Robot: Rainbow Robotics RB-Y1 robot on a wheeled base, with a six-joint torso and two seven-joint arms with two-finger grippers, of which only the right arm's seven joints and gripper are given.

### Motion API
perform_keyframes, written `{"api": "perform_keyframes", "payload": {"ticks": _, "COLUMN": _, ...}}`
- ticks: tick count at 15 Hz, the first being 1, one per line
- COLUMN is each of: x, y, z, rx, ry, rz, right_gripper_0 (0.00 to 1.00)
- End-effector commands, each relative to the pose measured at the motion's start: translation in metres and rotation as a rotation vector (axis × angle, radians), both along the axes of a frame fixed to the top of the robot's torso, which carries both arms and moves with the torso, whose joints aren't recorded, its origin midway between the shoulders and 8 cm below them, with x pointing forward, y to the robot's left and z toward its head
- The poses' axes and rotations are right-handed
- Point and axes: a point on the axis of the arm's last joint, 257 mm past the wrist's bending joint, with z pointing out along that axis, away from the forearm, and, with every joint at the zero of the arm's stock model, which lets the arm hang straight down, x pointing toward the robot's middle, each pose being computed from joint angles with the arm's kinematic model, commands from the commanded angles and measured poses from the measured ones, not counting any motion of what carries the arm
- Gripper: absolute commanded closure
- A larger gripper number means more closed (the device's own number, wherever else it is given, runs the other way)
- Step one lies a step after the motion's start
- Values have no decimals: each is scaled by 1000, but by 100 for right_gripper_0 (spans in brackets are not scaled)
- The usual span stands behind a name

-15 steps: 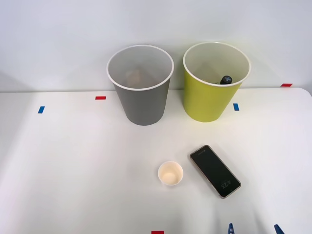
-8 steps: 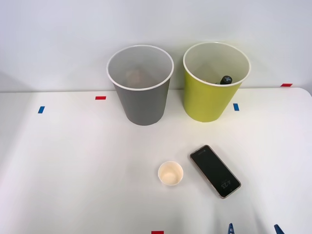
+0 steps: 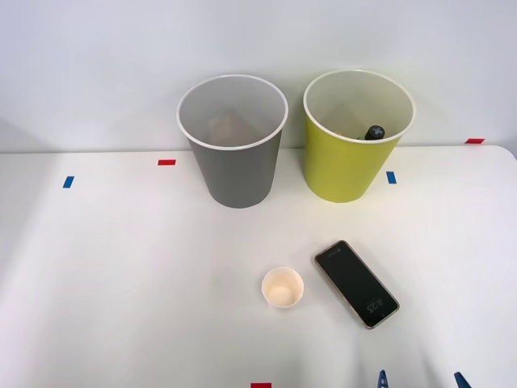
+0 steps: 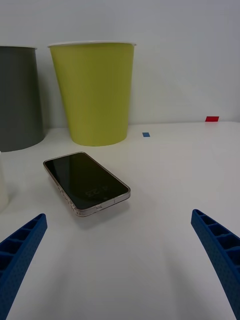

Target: Put cans in the gray bin, plastic bottles in the light green bin

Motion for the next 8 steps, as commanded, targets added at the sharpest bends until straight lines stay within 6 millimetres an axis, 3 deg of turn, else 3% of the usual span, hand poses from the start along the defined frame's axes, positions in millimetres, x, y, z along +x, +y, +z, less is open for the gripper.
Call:
{"api": "perform_keyframes", "payload": {"ticks": 1, "x": 0, "y": 0, "z": 0, "rx": 0, "ry": 0, "rz": 0, "right_gripper_0": 0}}
{"api": "perform_keyframes", "payload": {"ticks": 8, "x": 0, "y": 0, "z": 0, "rx": 0, "ry": 0, "rz": 0, "right_gripper_0": 0}}
